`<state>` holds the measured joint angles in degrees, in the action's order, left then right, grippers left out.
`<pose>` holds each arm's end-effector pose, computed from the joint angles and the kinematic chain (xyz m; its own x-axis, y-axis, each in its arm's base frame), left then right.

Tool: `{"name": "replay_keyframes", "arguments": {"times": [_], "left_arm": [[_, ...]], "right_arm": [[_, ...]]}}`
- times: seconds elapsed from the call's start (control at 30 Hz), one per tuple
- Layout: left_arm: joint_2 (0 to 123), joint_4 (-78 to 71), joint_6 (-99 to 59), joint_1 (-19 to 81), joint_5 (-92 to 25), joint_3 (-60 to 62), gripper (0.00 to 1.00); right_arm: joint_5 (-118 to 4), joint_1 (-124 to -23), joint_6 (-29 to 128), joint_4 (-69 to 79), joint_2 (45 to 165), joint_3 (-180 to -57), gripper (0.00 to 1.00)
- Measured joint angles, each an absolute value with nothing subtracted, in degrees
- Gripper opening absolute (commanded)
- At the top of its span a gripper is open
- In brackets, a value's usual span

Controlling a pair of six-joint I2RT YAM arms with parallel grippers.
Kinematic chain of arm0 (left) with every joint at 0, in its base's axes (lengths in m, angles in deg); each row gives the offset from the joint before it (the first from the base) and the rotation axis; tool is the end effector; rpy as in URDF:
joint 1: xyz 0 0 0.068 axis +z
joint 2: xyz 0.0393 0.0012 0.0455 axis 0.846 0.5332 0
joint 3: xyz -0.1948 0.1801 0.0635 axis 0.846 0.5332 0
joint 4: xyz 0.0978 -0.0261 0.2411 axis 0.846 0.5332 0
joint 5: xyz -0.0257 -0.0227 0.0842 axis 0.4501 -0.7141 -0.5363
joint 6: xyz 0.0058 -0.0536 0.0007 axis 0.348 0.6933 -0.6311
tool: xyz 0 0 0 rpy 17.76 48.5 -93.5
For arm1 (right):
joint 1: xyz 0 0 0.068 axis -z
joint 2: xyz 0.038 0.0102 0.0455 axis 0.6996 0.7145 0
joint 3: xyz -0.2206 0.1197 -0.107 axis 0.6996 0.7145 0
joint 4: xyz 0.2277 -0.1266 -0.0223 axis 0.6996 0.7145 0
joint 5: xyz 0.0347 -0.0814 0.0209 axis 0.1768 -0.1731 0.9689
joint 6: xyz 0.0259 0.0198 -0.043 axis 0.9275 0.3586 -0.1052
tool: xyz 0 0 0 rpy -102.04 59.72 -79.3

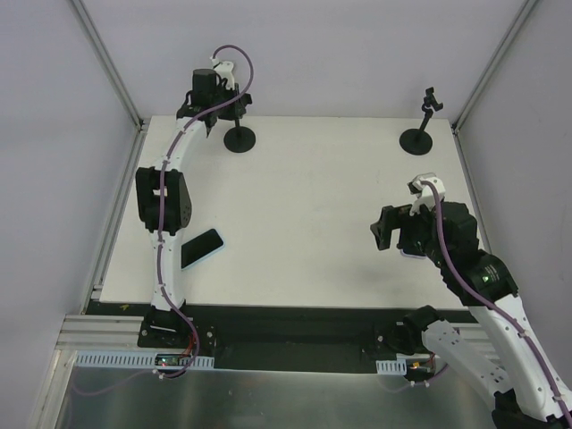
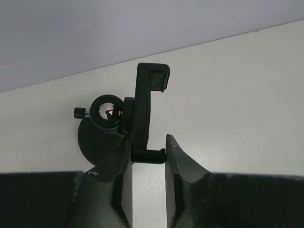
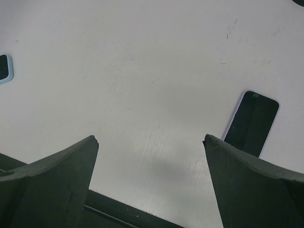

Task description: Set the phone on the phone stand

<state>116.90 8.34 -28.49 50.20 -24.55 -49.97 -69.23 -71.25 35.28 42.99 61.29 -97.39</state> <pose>0.5402 -0.0824 0.3066 -0.3199 -0.0024 -0.9475 0.3886 0.9117 -0.1335 0.1159 0.0556 0.3641 -0.2699 -0.2818 -0.9207 -0.4254 0.8927 -0.1485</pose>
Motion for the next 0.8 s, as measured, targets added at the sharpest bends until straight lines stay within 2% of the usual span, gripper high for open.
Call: {"name": "replay_keyframes", "arguments": {"times": [0.03,0.27,0.8], "left_arm": [[116.9,8.4,-28.3,50.2,-24.6,-50.0,0.0],[114.5,7.0,-28.6,48.7,-27.3,-46.1,0.0],[86.5,9.5,-18.4,37.8,-24.7,-13.1,0.0]], "right_arm": [[-69.1,-71.2,35.3,43.0,61.4,-97.4,0.96],[-67.7,-71.2,36.0,42.8,63.5,-97.4,0.96],[-61.1,-71.7,36.8,36.9,70.8,-97.1,0.96]]}}
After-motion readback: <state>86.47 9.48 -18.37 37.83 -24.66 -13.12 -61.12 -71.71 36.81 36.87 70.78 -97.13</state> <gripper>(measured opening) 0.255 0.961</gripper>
